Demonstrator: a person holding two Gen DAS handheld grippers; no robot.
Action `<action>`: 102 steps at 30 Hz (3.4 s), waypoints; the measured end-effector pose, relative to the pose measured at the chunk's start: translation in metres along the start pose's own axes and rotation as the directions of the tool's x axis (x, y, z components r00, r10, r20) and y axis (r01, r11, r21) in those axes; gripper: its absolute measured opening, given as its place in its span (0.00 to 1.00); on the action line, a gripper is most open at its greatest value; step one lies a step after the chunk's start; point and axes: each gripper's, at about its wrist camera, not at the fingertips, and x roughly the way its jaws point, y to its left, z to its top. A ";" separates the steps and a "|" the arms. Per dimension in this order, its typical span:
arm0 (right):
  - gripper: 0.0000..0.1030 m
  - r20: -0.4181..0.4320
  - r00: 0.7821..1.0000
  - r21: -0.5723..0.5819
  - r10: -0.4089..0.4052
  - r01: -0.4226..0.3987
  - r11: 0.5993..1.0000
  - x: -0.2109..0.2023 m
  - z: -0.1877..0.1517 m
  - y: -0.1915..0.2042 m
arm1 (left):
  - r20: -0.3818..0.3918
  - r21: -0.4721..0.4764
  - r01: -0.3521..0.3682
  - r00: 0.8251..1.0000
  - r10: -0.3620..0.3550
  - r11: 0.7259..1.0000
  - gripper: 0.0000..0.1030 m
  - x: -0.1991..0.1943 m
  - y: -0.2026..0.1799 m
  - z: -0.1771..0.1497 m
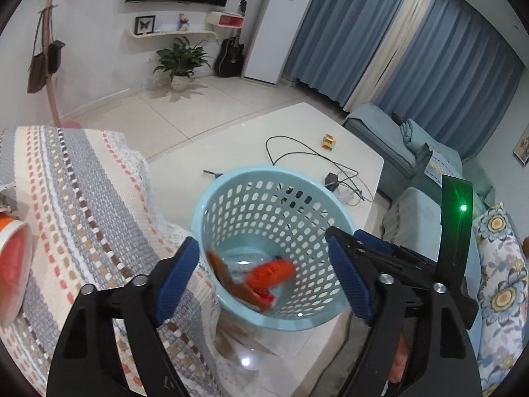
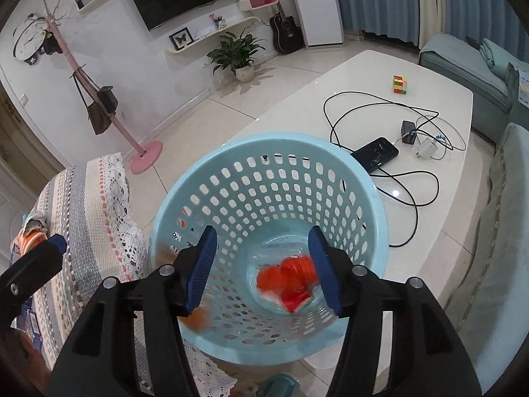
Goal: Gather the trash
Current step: 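Carry both bags over the blue basket and open both tools, then return both tools over the table toward the card box, then grasp the card box with left tool while right tool grasps the polka-dot cloth, then carry card box and polka-dot cloth to the blue basket and release both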
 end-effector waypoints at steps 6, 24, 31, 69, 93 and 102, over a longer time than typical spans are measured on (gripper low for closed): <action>0.53 0.036 0.999 -0.041 -0.024 0.025 0.999 -0.014 -0.002 0.009 | 0.017 0.002 0.004 1.000 -0.004 1.000 0.77 -0.012 -0.002 -0.008; 0.56 0.237 0.971 -0.276 0.034 0.033 0.961 -0.102 -0.018 0.112 | 0.243 -0.069 -0.022 0.969 0.039 0.997 0.77 -0.146 0.040 -0.043; 0.58 0.256 0.961 -0.359 0.107 -0.008 0.933 -0.122 -0.037 0.154 | 0.300 -0.123 -0.096 0.945 0.129 0.988 0.77 -0.203 0.069 -0.072; 0.59 -0.217 0.898 -0.526 0.383 -0.438 0.729 0.020 -0.016 0.361 | -0.033 -0.111 -0.282 0.959 0.280 0.953 0.80 -0.169 0.189 -0.134; 0.11 -0.198 0.824 -0.506 0.531 -0.550 0.665 -0.034 -0.020 0.341 | -0.025 -0.107 -0.300 0.954 0.299 0.948 0.59 -0.184 0.160 -0.150; 0.11 -0.015 0.817 -0.503 0.576 -0.505 0.701 -0.104 -0.005 0.283 | 0.157 -0.053 -0.269 0.949 0.274 0.962 0.59 -0.222 0.116 -0.117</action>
